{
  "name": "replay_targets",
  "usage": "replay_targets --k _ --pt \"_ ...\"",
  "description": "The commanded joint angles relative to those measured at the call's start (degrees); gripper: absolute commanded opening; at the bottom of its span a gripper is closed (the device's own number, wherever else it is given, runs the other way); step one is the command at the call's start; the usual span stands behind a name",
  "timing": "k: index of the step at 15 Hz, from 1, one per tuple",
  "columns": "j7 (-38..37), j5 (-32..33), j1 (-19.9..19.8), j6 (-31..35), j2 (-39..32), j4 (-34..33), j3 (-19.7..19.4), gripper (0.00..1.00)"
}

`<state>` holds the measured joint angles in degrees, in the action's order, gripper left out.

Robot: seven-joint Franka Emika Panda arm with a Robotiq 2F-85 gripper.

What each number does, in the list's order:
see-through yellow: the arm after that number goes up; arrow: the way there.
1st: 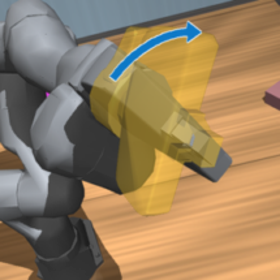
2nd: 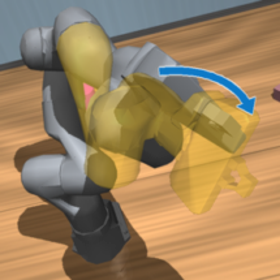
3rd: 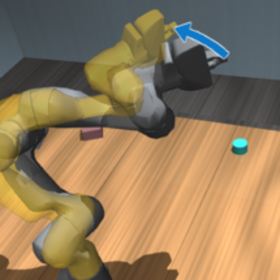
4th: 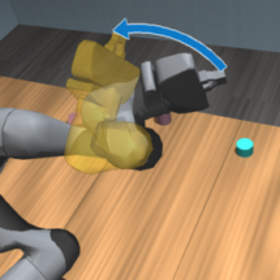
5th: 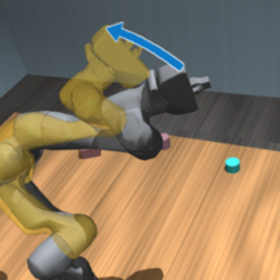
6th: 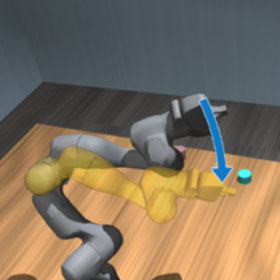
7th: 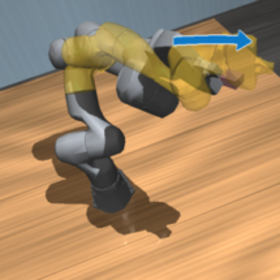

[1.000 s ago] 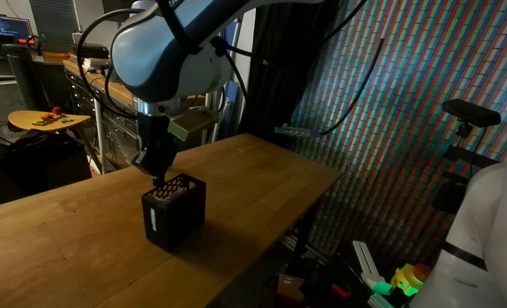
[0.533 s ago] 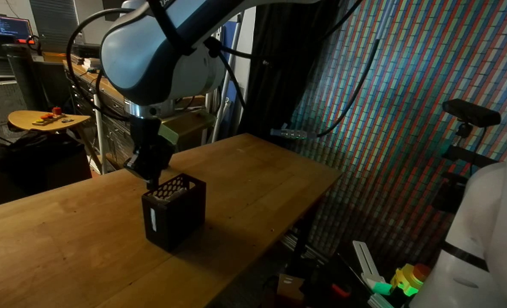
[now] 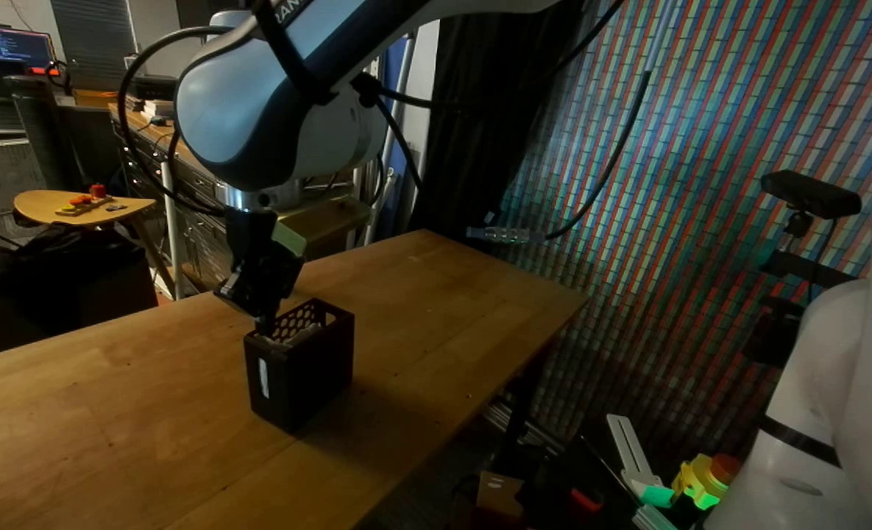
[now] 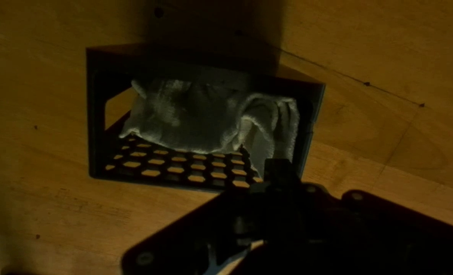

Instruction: Place the white towel in the basket

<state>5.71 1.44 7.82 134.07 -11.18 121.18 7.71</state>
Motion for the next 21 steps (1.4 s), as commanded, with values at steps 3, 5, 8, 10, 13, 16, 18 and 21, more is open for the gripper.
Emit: replay_targets --k 3,5,8,10,13,16,18,21 --pt "0.0 -0.3 -0.1 1.3 -0.8 0.3 0.2 0.00" --pt "0.5 -0.5 -0.4 1.7 -1.3 0.4 0.1 0.00" --pt "1.3 -1.2 -1.0 2.6 -1.9 0.8 0.0 0.00" --pt "2.1 -2.0 -1.6 3.6 -2.3 1.2 0.0 0.00" --pt "3.6 -3.8 -2.9 5.6 -2.7 2.7 0.0 0.00" --pt "6.5 -7.5 -4.8 7.8 -3.2 4.6 0.3 0.00" --pt "8.6 -9.9 -6.0 8.6 -3.7 5.5 0.4 0.00" --pt "11.2 -12.8 -7.4 9.4 -4.3 6.3 0.6 0.00"
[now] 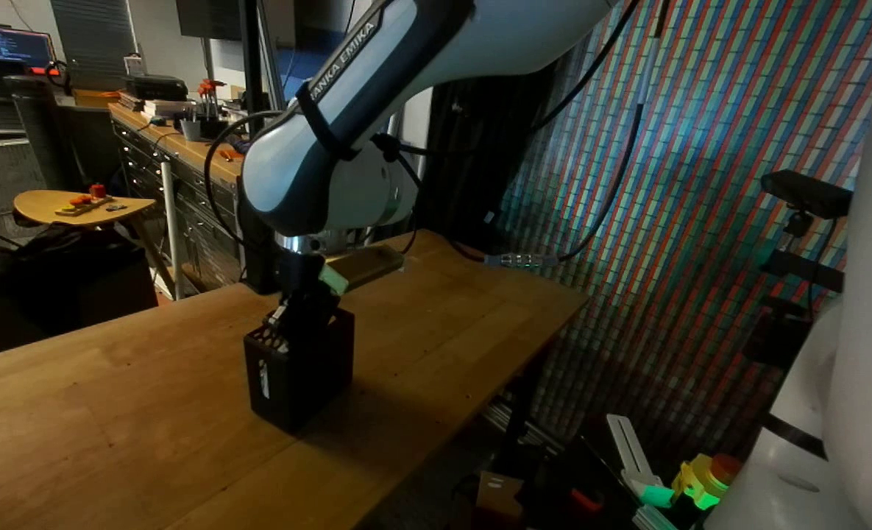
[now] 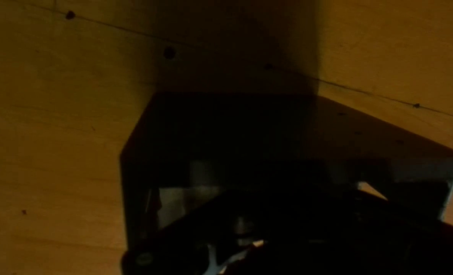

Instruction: Place the white towel in the basket

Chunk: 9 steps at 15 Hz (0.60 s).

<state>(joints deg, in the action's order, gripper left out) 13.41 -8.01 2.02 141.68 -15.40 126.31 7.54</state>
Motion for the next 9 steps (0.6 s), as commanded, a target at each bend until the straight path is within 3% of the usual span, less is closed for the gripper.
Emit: replay_targets --k 1,9 --pt "4.3 -4.1 -2.0 1.9 -0.3 1.3 0.8 0.00" --pt "4.4 -2.9 -1.5 -0.3 -1.5 -0.2 0.2 0.00"
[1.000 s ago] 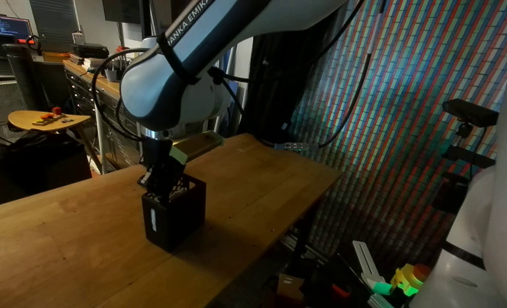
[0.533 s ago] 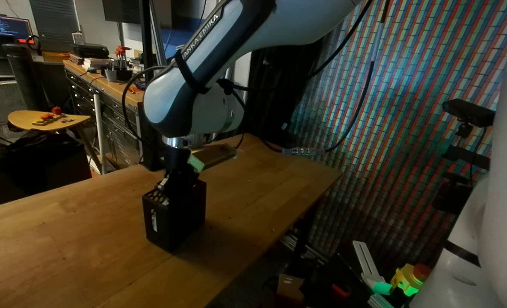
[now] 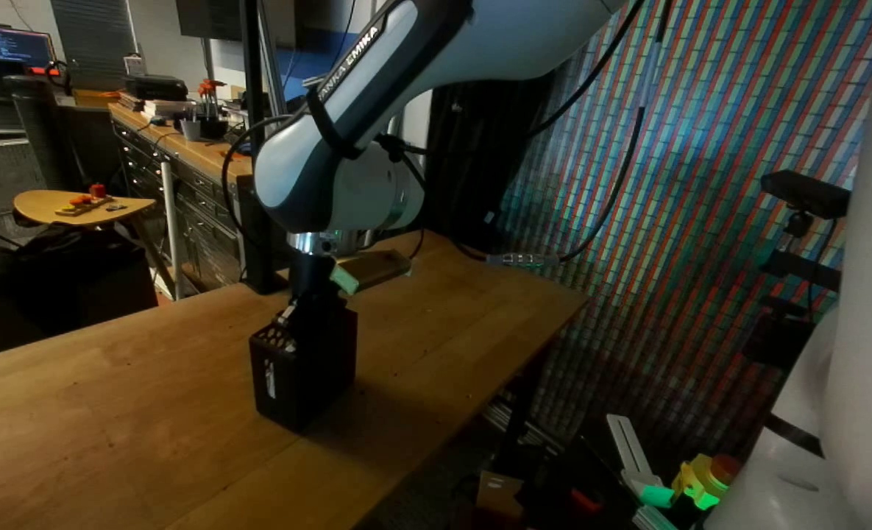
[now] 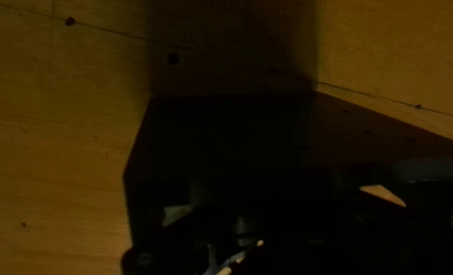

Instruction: Place the white towel in the basket

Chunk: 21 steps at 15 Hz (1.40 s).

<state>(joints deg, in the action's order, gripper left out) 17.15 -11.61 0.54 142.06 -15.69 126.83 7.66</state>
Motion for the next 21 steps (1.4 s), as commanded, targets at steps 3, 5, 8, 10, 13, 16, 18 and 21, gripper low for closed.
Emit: replay_targets --k 3,5,8,10,13,16,18,21 --pt "-3.5 6.4 1.9 -2.4 -1.8 -2.2 -1.3 0.00" --pt "-6.3 11.0 3.2 -3.8 -2.6 -3.7 -1.8 0.00" --pt "-8.0 14.7 4.3 -6.3 -4.0 -6.1 -1.6 0.00" --pt "-8.5 15.7 4.5 -7.5 -4.8 -7.2 -1.5 0.00" --pt "-7.9 14.3 3.9 -7.8 -5.5 -8.1 -1.1 0.00" --pt "-7.8 13.8 3.6 -7.4 -6.2 -8.6 -1.1 0.00" --pt "-7.8 13.2 3.4 -6.6 -6.9 -8.8 -1.0 0.00" --pt "-7.7 12.8 3.2 -6.4 -8.0 -9.2 -1.0 0.00"
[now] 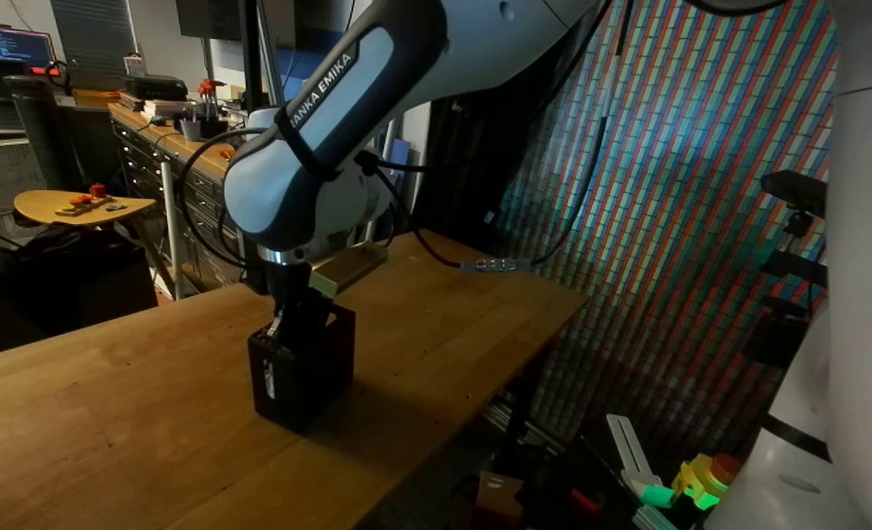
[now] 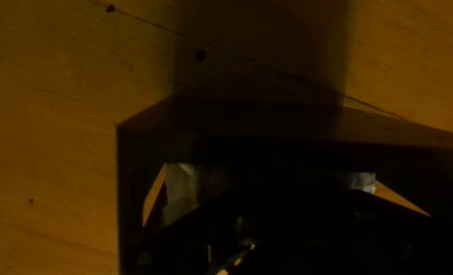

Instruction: Place the white towel in the basket

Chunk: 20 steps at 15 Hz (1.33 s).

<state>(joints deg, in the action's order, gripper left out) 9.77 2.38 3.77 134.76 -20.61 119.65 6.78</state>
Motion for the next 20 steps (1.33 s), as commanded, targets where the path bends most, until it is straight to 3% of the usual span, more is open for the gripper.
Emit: replay_targets --k 1,12,17,20 --pt "-0.2 -1.5 -0.1 0.8 -3.2 -2.0 0.0 0.00" --pt "-8.7 0.6 -0.2 -2.7 7.6 -0.4 -4.2 0.00" --pt "-19.1 3.2 -0.6 -3.4 16.0 -0.1 -7.5 0.00" --pt "-25.5 1.2 -1.7 -2.6 20.0 0.5 -8.0 0.00"
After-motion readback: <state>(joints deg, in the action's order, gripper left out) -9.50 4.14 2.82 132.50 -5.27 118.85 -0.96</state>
